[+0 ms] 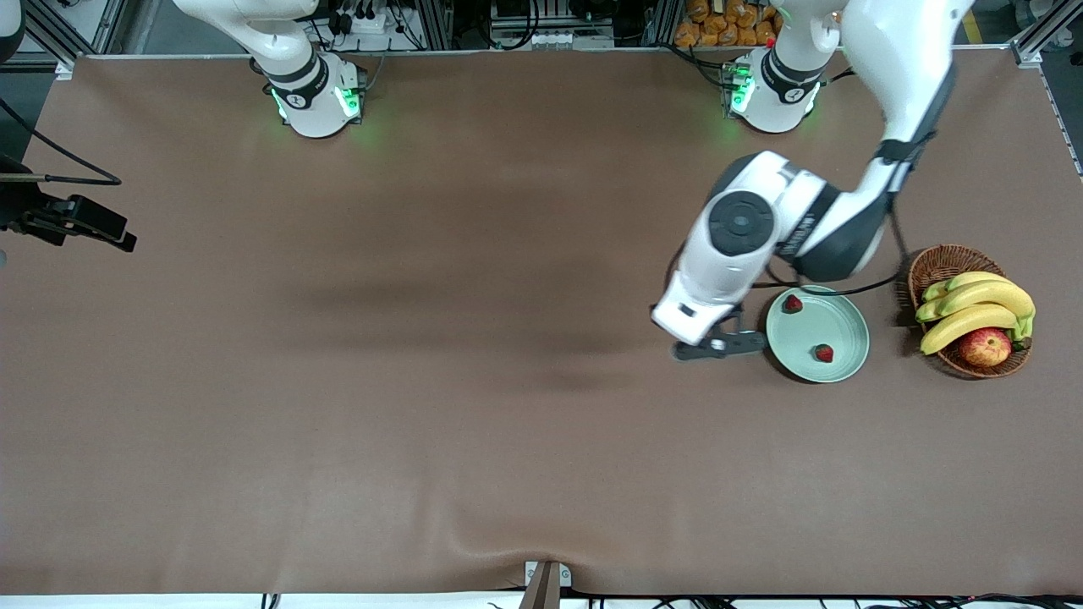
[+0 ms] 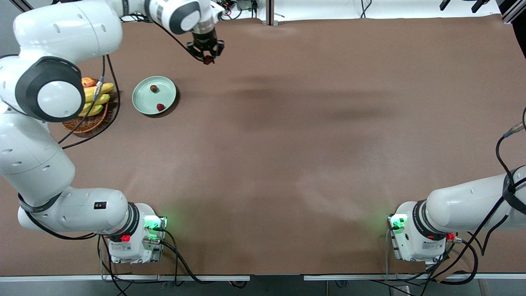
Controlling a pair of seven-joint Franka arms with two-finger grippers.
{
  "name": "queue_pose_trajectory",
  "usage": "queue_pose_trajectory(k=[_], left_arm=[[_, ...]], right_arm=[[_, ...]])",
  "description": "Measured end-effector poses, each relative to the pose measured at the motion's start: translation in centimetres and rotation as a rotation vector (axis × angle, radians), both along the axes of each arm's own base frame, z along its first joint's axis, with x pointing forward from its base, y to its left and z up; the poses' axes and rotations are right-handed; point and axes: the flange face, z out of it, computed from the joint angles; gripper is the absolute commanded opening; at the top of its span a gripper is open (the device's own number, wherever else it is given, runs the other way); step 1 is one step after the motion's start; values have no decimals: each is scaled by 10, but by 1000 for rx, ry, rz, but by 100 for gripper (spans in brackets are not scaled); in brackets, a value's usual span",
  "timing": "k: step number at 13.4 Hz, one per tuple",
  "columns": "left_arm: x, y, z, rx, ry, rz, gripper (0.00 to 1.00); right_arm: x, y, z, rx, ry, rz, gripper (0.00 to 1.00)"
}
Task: Collect all strawberries into plate
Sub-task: 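Carry the third strawberry onto the plate and open the left gripper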
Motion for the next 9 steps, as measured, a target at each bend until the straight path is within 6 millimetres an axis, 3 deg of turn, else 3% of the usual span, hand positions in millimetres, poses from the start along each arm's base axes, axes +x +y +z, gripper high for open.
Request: queue_pose_trajectory(k=[2,5,6,9], left_arm=[[18,61,-14,15,32,89,0],[25,153,-63,71,98,90,0],[24,174,-81,69,111,85,0],[15,209,-119,47,154,87,0]], right_arm=[[-1,-1,4,-26,-11,4,100],[0,-10,11,-50,-33,-4,100],[0,-13,17,-52,-46,-10,100],[0,-11,35,-54,-76,-6,100]])
